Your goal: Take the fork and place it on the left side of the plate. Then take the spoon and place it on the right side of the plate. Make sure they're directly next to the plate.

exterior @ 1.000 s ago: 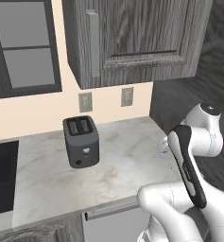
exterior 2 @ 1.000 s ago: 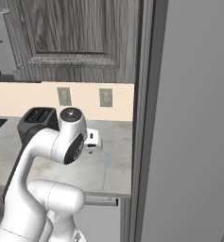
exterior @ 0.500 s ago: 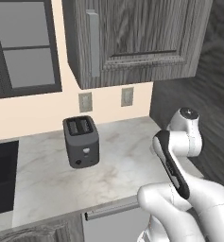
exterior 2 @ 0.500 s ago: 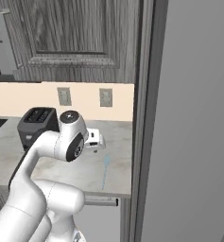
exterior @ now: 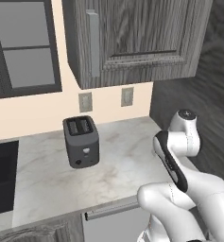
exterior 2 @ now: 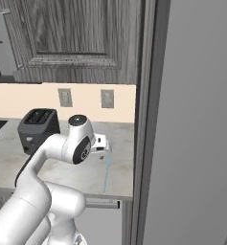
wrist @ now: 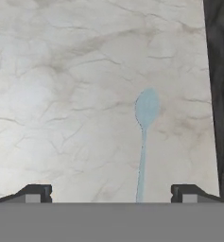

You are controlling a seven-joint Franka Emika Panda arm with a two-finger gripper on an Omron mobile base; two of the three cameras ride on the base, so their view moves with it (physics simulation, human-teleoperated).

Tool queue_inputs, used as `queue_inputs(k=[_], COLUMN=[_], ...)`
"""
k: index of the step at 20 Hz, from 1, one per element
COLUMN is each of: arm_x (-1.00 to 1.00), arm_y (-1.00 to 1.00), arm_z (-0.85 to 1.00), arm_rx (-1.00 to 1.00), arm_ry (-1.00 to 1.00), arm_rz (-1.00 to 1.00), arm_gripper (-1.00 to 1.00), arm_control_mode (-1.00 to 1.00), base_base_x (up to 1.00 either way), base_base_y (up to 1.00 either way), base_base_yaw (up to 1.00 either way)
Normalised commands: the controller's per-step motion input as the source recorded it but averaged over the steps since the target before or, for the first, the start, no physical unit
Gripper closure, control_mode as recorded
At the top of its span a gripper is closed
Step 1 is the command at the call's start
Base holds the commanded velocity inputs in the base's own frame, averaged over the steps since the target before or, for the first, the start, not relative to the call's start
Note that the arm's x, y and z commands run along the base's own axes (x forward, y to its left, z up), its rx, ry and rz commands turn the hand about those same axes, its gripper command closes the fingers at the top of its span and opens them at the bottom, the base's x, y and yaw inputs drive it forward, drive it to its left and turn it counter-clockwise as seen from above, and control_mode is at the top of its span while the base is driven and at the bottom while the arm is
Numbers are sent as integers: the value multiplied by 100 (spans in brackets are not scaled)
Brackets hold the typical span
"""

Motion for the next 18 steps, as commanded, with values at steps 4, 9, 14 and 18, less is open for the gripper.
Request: queue_inputs(k=[4,9,14,18], arm_x=[0,0,0,-10], arm_y=[-6,-4,-8,-8], arm_z=[-6,-14,-27,-35], arm_rx=[0,0,0,0], arm_ry=[14,11,4,0], arm_rz=[-3,-4,-4,-7], arm_gripper=[-100,-100,-100,-100], arm_control_mode=[-100,-100,-100,-100], base_base_x=[0,0,0,0], base_base_y=[0,0,0,0], base_base_yaw=[0,0,0,0])
